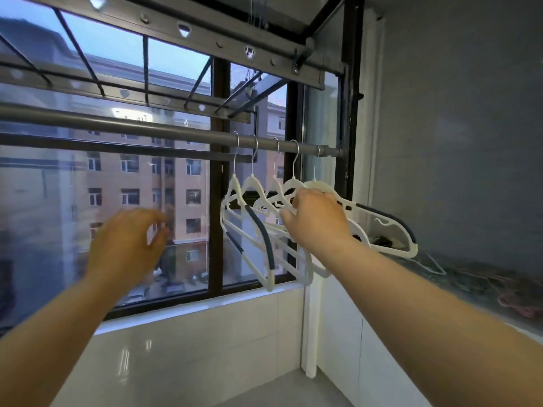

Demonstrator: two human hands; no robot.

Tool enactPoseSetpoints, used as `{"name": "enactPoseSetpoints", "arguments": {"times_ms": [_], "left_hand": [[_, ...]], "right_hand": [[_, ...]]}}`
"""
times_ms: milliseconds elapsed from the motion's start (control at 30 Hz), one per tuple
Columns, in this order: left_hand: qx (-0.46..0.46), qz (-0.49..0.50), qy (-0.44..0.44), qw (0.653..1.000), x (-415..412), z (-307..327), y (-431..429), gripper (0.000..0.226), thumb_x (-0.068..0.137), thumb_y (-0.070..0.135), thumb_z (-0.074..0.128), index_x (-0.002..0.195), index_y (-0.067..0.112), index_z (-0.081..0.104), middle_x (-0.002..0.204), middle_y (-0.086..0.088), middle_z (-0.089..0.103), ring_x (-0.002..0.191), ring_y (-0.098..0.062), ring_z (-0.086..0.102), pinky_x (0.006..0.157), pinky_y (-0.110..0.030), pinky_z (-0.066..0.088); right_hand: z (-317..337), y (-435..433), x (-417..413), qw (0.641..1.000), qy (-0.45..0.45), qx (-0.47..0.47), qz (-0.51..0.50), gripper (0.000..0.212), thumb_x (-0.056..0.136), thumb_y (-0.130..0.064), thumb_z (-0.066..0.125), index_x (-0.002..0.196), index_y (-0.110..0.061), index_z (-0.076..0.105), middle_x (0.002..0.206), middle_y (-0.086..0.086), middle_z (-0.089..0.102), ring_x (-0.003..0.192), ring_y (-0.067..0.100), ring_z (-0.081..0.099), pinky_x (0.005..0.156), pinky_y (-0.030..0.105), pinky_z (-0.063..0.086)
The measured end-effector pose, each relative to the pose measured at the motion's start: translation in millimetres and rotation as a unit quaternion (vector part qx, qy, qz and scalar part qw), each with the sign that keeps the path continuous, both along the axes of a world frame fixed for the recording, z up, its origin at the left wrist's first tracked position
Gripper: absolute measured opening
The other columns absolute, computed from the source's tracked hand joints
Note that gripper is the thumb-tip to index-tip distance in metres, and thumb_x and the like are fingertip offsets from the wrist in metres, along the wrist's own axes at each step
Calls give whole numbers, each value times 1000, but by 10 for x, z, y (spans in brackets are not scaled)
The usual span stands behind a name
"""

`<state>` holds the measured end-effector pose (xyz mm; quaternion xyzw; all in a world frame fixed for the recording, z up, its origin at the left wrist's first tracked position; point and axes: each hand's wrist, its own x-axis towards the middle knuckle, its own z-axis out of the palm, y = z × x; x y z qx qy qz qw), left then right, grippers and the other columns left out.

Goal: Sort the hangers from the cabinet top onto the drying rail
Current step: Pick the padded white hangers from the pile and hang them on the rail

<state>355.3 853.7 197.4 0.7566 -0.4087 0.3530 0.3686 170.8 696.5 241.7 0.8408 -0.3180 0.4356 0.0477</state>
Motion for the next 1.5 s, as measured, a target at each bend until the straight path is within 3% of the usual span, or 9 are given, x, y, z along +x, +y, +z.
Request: {"name": "enactPoseSetpoints", "arguments": {"times_ms": [200, 333, 733, 933, 1033, 1167, 1233, 1333, 1500], "left_hand": [[102, 16, 119, 987, -890, -745, -237, 16, 89, 22, 52, 83, 19, 66, 88, -8, 70, 72, -26, 57, 57, -27, 37], [140, -18, 144, 979, -1578, -1081, -625, 17, 90, 31, 50, 75, 39, 51, 87, 5, 67, 74, -14, 56, 62, -24, 35], [262, -173, 172, 934, -2881, -1592, -2539, 23, 94, 28, 38, 104, 28, 59, 105, 7, 64, 89, -10, 58, 78, -18, 42], [288, -235, 216, 903, -3140, -1882, -3822, 23, 92, 22, 41, 99, 22, 62, 97, 4, 65, 94, -16, 61, 76, -21, 44], [294, -251, 228, 894, -3083, -1977, -4499, 20, 90, 23, 42, 93, 26, 62, 101, 5, 67, 90, -14, 61, 71, -19, 41], [321, -251, 240, 881, -2848, -2026, -5366, 22, 92, 23, 39, 75, 35, 48, 103, 3, 65, 89, -13, 59, 75, -21, 44], [326, -246, 245, 880, -2733, -2040, -5760, 22, 92, 22, 37, 79, 32, 51, 104, 1, 65, 90, -16, 59, 78, -23, 46], [315, -241, 254, 882, -2613, -2137, -6289, 23, 93, 21, 37, 97, 25, 60, 106, 0, 65, 93, -18, 60, 80, -24, 46], [279, -262, 255, 888, -2553, -2416, -7084, 31, 95, 24, 41, 123, 21, 54, 131, 1, 55, 115, -16, 54, 96, -18, 38]], "right_hand": [[-163, -75, -952, 988, -2, 35, 150, 11, 89, -23, 52, 88, -13, 58, 97, 9, 61, 90, 24, 52, 71, 28, 37], [-473, -290, -1613, 982, 35, 56, 176, 11, 89, -20, 50, 85, -12, 57, 86, 9, 61, 72, 20, 49, 62, 27, 36], [-1526, -1744, -2983, 970, 126, 206, 8, 31, 92, -31, 46, 119, -16, 52, 112, 2, 64, 101, 16, 59, 76, 21, 41], [-1941, -2734, -3350, 943, 192, 259, -82, 21, 92, -31, 44, 106, -21, 57, 113, 0, 64, 103, 17, 58, 69, 20, 34], [-2030, -3341, -3359, 930, 201, 277, -134, 7, 92, -29, 43, 88, -24, 44, 114, 3, 63, 106, 19, 57, 68, 19, 30], [-2074, -4241, -3208, 912, 198, 320, -165, 22, 93, -25, 42, 71, -21, 41, 105, 4, 61, 108, 20, 56, 68, 19, 30], [-2137, -4656, -3135, 909, 180, 334, -173, 15, 93, -24, 42, 89, -18, 56, 113, 6, 61, 109, 21, 55, 72, 22, 36], [-2313, -5177, -3059, 903, 147, 350, -200, 30, 94, -24, 43, 120, -13, 52, 124, 5, 58, 116, 20, 52, 87, 23, 42], [-2451, -6028, -2885, 907, 143, 337, -207, 33, 93, -23, 44, 124, -13, 47, 123, 5, 57, 115, 18, 52, 88, 22, 42]]}}
